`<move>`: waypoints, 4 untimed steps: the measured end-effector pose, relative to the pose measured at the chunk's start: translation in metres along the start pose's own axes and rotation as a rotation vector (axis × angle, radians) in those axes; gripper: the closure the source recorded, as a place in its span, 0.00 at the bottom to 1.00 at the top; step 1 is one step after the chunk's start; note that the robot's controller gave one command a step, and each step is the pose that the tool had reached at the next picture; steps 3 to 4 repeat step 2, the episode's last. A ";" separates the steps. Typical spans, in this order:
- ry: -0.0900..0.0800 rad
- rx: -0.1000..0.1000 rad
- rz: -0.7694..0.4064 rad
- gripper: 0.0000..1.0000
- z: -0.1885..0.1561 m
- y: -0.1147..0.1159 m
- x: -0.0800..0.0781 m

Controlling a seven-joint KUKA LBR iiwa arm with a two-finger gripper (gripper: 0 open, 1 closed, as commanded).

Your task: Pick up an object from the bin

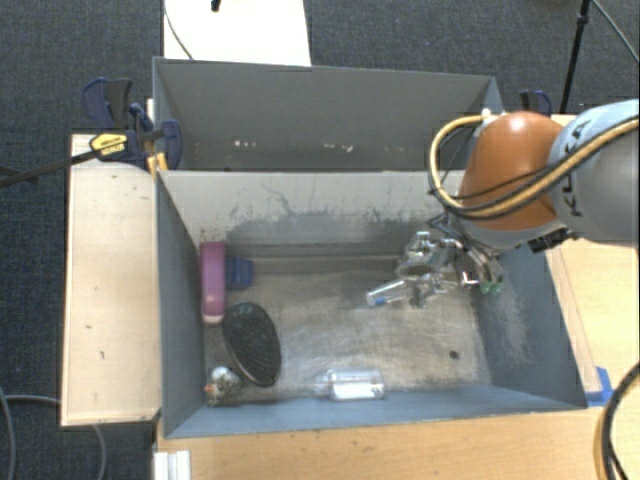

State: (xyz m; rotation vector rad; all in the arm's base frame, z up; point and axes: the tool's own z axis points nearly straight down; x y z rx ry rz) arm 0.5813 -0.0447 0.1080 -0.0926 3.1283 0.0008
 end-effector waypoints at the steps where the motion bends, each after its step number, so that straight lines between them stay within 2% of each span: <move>1: 0.002 0.001 0.002 1.00 -0.066 0.000 -0.003; 4: 0.005 0.000 0.004 1.00 -0.075 -0.001 -0.004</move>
Offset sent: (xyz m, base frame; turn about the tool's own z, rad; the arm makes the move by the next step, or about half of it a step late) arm -0.0001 -0.0002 0.0613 0.0000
